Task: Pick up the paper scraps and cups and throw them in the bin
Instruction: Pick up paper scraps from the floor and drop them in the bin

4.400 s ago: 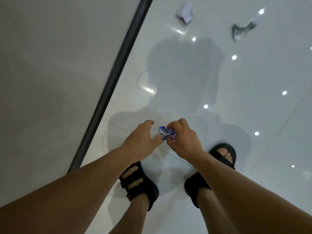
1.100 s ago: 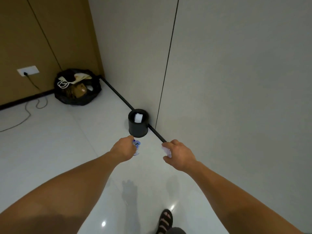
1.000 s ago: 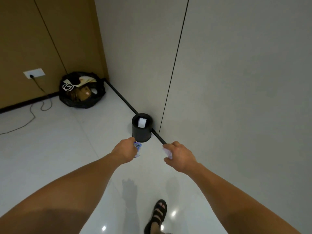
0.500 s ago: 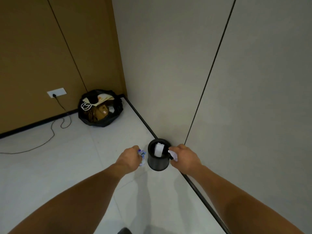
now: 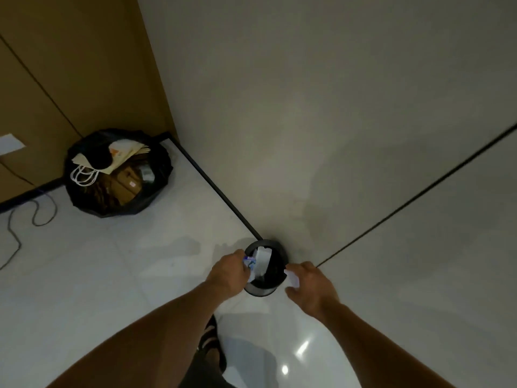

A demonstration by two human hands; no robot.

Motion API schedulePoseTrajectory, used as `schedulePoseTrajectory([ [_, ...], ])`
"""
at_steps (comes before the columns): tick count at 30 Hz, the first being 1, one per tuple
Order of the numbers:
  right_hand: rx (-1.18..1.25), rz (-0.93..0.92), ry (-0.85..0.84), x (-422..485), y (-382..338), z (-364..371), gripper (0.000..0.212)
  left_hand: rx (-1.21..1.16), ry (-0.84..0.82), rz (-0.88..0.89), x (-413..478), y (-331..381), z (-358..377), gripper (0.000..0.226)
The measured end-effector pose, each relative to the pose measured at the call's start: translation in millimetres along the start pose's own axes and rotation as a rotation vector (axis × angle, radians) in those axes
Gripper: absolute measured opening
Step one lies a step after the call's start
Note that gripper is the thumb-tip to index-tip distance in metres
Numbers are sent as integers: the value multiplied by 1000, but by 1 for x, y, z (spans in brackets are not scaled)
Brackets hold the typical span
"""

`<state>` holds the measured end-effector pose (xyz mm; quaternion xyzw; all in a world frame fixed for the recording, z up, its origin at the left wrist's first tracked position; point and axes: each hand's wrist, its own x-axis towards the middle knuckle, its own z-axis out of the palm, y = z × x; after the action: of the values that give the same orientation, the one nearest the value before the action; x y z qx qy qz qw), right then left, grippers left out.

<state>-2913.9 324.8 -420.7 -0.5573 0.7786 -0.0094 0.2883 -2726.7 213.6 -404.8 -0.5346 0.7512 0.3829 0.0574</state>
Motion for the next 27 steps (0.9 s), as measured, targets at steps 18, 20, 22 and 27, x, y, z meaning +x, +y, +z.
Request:
schedulePoseTrajectory([
  [18,57,108,-128,298,125,242,33,-31,-145,-47,312,-131,211,8],
  [20,65,143,-132,315,137,270,39,-44,-141,-70,333,-144,236,11],
  [22,66,174,-118,327,145,290,49,-41,-150,-80,348,-155,254,13],
  [27,-21,176,-105,330,156,302,58,23,-202,-127,354,-170,263,46],
])
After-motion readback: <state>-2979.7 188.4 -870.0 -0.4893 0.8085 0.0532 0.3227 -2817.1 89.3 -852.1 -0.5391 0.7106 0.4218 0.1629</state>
